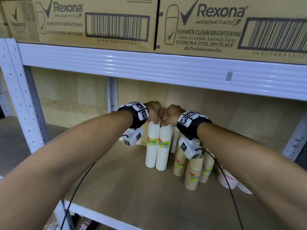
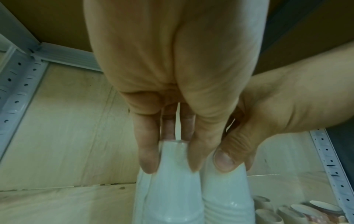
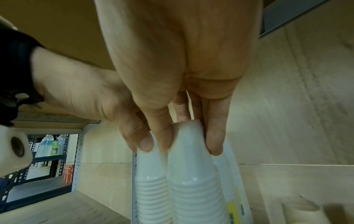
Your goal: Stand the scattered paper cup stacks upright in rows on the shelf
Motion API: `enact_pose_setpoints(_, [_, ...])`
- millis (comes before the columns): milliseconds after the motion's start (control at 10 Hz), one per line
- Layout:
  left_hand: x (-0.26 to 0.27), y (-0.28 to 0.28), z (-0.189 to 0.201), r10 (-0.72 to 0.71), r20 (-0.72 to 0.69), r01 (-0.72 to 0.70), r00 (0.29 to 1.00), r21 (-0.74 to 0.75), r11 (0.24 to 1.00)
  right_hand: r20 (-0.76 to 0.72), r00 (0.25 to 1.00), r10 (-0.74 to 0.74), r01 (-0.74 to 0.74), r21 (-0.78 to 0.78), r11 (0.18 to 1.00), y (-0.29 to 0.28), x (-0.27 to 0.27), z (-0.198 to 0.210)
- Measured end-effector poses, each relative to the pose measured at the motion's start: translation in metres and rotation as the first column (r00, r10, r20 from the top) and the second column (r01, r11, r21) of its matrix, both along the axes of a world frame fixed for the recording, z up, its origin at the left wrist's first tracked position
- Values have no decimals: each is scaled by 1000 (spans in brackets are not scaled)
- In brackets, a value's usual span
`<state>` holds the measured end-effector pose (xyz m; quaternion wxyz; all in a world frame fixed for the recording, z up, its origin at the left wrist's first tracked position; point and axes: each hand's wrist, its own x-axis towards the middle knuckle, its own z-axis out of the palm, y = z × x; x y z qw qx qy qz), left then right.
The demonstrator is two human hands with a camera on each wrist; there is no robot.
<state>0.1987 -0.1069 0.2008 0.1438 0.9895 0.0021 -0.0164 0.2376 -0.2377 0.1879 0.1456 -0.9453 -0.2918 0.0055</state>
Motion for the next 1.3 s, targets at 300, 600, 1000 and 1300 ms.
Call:
enact_pose_setpoints(300, [10,6,-9,10,38,-10,999,-9,1000,15,1000,-25,24,50,998,0,6,-6])
enact_pose_setpoints(600, [12,8,-7,15,31,-14,999,-24,1000,-6,1000,2,-2,79,997,0,5,-7])
enact_pose_setpoints(1000, [3,8,10,-1,102,-8,995,83,997,107,994,-15,-8,208,978,2,-11,2])
enact_pose_setpoints(1300, [-57,1,17,-91,57,91,994,7,996,122,992,41,-89,419,904,-10,-69,-10])
